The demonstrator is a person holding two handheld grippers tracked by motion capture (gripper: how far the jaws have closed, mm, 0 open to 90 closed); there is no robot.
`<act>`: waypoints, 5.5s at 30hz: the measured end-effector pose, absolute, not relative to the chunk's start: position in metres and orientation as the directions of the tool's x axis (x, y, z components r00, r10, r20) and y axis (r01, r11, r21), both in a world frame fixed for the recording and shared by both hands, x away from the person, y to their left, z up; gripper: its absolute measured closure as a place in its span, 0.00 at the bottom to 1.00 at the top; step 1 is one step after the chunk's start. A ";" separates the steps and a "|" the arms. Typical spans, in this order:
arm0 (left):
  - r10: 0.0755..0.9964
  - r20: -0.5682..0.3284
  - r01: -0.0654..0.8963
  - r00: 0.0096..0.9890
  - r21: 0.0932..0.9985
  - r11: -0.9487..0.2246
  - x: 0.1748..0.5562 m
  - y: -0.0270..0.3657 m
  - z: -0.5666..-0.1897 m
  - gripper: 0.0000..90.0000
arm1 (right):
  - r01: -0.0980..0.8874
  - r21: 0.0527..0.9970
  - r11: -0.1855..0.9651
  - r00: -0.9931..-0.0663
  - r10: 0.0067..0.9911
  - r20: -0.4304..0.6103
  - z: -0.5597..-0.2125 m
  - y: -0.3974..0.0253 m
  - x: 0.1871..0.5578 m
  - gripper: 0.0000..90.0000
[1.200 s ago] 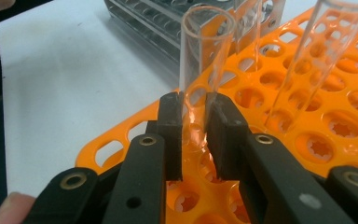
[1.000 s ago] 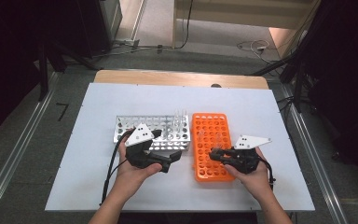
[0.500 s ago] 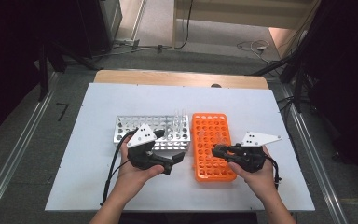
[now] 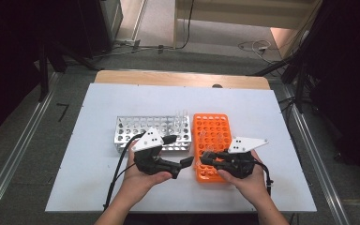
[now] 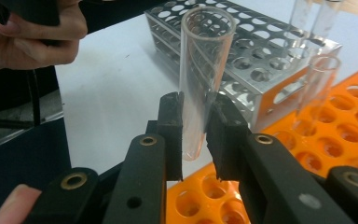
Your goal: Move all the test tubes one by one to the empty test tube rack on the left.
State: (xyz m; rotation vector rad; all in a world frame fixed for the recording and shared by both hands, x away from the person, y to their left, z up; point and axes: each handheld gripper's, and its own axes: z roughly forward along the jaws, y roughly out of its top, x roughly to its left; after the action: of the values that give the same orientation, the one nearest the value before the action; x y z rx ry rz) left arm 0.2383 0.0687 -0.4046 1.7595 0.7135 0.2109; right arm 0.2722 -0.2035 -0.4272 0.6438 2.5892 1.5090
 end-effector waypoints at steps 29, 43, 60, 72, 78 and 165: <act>0.510 -0.156 0.307 0.846 0.924 -0.226 0.228 0.042 -0.411 0.73 | 0.286 0.832 0.475 -0.940 0.307 0.148 -0.431 -0.171 0.258 0.82; 0.524 -0.131 0.295 0.841 0.924 -0.242 0.227 0.043 -0.410 0.82 | 0.289 0.828 0.481 -0.942 0.297 0.156 -0.432 -0.169 0.257 0.82; 0.548 -0.135 0.297 0.825 0.929 -0.219 0.231 0.051 -0.408 0.84 | 0.294 0.834 0.467 -0.937 0.312 0.156 -0.434 -0.170 0.258 0.59; 0.575 -0.137 0.301 0.807 0.932 -0.200 0.237 0.064 -0.404 0.84 | 0.269 0.869 0.415 -0.931 0.343 0.125 -0.424 -0.194 0.263 0.19; 0.586 -0.144 0.304 0.797 0.935 -0.184 0.241 0.071 -0.400 0.84 | 0.278 0.880 0.385 -0.918 0.376 0.125 -0.422 -0.211 0.267 0.04; 0.833 -0.138 0.320 0.535 0.946 -0.049 0.370 0.089 -0.412 0.84 | 0.358 0.888 0.289 -0.832 0.531 0.162 -0.427 -0.287 0.290 0.00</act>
State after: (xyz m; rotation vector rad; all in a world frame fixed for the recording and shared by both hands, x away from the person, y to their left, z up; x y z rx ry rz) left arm 0.3698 0.0892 -0.4121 1.6239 0.9982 0.5568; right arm 0.2896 -0.2866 -0.4273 0.8316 2.3856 1.5751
